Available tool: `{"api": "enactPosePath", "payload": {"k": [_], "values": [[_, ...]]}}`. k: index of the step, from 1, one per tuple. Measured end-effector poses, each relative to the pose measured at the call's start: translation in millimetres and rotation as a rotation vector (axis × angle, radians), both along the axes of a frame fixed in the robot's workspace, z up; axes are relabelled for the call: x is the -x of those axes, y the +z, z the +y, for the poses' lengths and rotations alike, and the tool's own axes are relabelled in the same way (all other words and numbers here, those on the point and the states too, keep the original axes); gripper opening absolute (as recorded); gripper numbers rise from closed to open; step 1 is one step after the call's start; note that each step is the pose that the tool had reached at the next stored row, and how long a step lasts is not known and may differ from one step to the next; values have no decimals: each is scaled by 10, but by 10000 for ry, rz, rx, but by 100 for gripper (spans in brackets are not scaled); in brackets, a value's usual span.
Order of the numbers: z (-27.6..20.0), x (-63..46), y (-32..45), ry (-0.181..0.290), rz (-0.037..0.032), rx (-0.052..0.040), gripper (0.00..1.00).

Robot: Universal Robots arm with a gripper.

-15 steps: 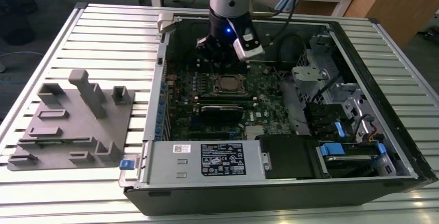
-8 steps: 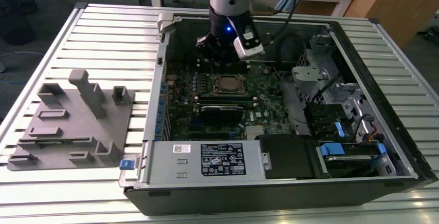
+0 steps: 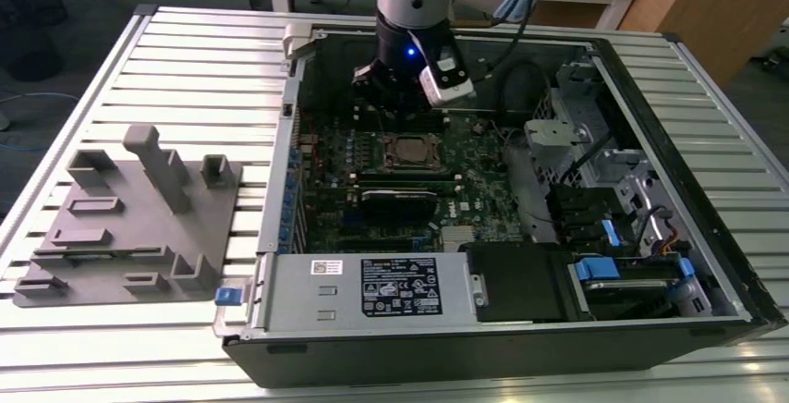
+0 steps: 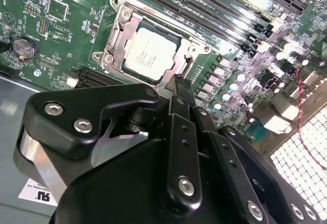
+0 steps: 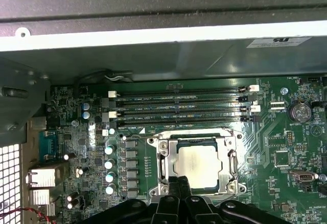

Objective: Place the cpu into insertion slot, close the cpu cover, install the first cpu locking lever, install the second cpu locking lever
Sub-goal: 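Install the first cpu locking lever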

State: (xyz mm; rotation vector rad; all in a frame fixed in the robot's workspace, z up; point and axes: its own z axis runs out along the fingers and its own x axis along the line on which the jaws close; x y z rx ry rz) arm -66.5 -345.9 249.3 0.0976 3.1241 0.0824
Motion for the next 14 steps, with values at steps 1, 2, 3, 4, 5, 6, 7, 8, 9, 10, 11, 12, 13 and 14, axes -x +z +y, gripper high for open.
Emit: {"api": "enactPosePath", "payload": {"k": [1,2,3,4,5,6,7,8,9,10,11,12,13,14], "values": [[0,1,0,2,0,0,10],[0,3,0,1,0,1,10],[0,8,1,0,1,2,10],[0,17,0,0,1,1,10],[0,31,0,0,1,1,10],[0,45,0,0,0,0,10],[0,62,-1,0,0,0,10],[0,80,-1,1,0,0,10],[0,100,-2,0,0,1,10],[0,121,-2,0,0,0,10],[0,142,-3,1,-1,-1,10],[0,165,-3,0,0,0,10],[0,184,-4,0,0,0,10],[0,203,-4,0,-1,0,10]]}}
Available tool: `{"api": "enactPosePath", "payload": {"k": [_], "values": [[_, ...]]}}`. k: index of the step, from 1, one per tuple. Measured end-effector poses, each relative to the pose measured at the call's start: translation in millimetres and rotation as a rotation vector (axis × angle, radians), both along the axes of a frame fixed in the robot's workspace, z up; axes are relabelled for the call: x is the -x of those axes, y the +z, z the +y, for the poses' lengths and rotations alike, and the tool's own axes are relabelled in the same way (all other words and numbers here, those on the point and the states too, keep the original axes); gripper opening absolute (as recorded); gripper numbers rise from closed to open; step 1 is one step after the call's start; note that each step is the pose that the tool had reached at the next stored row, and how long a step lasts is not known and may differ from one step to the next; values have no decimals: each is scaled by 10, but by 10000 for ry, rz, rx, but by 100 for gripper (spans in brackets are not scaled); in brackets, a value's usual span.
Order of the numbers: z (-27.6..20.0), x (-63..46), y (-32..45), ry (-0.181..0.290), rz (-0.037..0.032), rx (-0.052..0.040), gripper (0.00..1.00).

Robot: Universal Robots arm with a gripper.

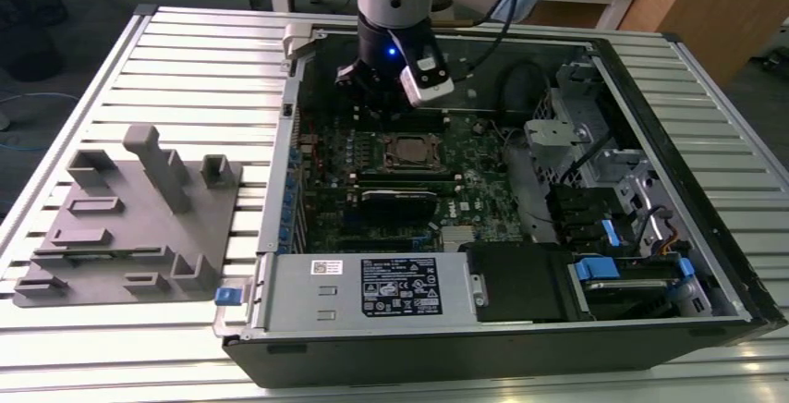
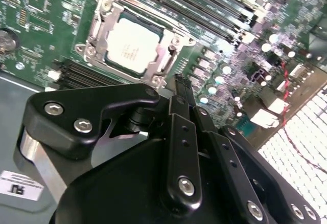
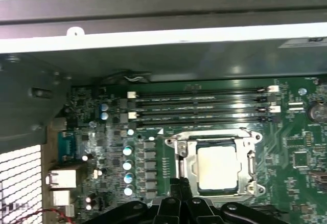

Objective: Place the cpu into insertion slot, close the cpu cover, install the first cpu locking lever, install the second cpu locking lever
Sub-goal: 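Install the first cpu locking lever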

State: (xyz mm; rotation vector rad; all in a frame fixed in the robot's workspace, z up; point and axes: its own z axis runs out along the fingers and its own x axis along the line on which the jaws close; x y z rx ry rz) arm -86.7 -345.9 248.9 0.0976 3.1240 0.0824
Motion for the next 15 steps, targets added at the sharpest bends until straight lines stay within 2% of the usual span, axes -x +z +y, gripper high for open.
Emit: {"api": "enactPosePath", "payload": {"k": [8,15], "values": [[-1,38,0,-1,0,0,10],[0,162,-3,0,0,0,10]]}}
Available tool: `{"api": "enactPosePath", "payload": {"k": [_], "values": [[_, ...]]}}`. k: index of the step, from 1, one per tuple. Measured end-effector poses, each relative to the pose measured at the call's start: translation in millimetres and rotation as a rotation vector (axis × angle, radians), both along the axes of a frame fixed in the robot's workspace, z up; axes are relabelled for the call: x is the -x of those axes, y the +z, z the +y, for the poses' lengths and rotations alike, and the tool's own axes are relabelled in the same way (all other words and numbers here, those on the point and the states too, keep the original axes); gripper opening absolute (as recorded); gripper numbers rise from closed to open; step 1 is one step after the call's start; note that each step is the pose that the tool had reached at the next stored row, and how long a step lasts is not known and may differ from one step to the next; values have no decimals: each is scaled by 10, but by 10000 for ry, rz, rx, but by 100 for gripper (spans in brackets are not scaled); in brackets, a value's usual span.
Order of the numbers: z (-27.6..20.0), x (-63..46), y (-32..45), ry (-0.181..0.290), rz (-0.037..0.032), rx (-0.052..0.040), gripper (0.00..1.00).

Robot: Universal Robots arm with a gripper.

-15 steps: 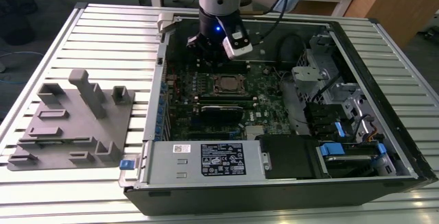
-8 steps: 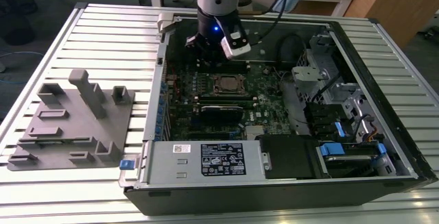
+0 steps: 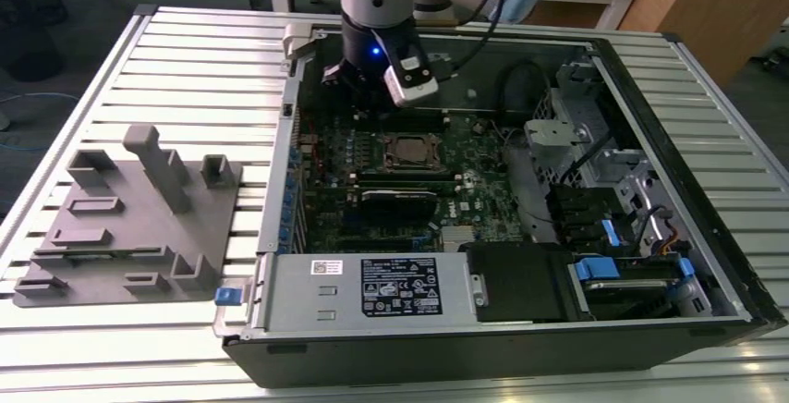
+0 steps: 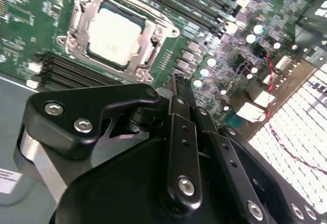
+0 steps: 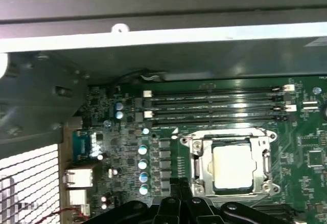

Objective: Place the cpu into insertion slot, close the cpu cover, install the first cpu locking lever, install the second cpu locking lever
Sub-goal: 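Install the first cpu locking lever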

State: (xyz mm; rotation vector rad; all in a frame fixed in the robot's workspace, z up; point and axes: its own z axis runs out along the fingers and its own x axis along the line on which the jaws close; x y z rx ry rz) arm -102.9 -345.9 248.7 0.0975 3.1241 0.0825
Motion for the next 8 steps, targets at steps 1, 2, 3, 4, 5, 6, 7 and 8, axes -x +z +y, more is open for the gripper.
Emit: {"api": "enactPosePath", "payload": {"k": [1,2,3,4,5,6,7,8], "values": [[0,19,0,0,0,0,10],[0,35,0,0,0,1,10],[0,50,-1,-1,0,0,10],[1,53,-1,-1,0,0,10],[1,54,-1,1,0,1,10],[0,55,-1,2,1,1,10],[0,55,-1,2,0,0,10],[0,56,-1,1,0,0,10]]}}
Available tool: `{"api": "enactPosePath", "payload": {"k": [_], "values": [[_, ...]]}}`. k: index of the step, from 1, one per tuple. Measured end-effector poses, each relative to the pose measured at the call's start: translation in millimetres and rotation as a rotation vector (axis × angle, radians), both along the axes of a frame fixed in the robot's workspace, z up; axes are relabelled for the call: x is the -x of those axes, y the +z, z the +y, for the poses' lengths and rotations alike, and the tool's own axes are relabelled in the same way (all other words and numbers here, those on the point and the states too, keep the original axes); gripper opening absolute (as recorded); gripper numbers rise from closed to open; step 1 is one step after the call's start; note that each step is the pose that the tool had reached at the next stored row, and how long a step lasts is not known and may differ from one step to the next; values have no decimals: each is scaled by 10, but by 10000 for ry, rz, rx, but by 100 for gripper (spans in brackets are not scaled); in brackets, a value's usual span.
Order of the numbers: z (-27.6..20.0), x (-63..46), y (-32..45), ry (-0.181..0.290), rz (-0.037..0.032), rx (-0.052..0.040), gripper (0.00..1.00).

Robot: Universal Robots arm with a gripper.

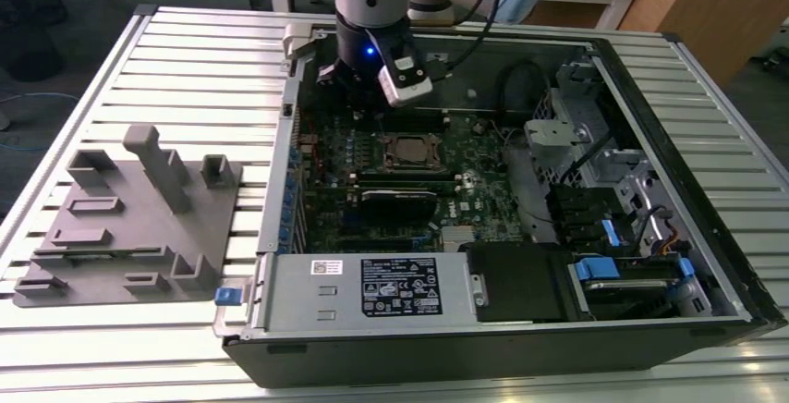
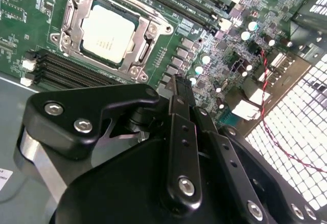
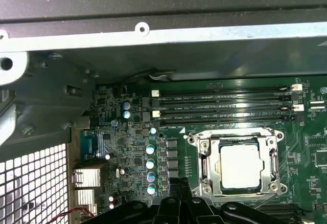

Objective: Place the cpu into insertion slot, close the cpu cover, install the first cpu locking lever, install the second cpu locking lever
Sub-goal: 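Install the first cpu locking lever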

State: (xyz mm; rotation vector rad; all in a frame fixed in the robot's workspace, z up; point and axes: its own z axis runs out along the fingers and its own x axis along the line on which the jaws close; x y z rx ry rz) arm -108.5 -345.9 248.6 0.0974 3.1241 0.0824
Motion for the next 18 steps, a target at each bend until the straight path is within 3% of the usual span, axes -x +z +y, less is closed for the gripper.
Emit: {"api": "enactPosePath", "payload": {"k": [10,11,12,18], "values": [[0,1,0,-1,0,-4,10],[-2,2,1,-1,1,-41,10],[-3,2,0,-1,0,-142,10],[-11,1,0,-1,-1,-1007,10]]}}
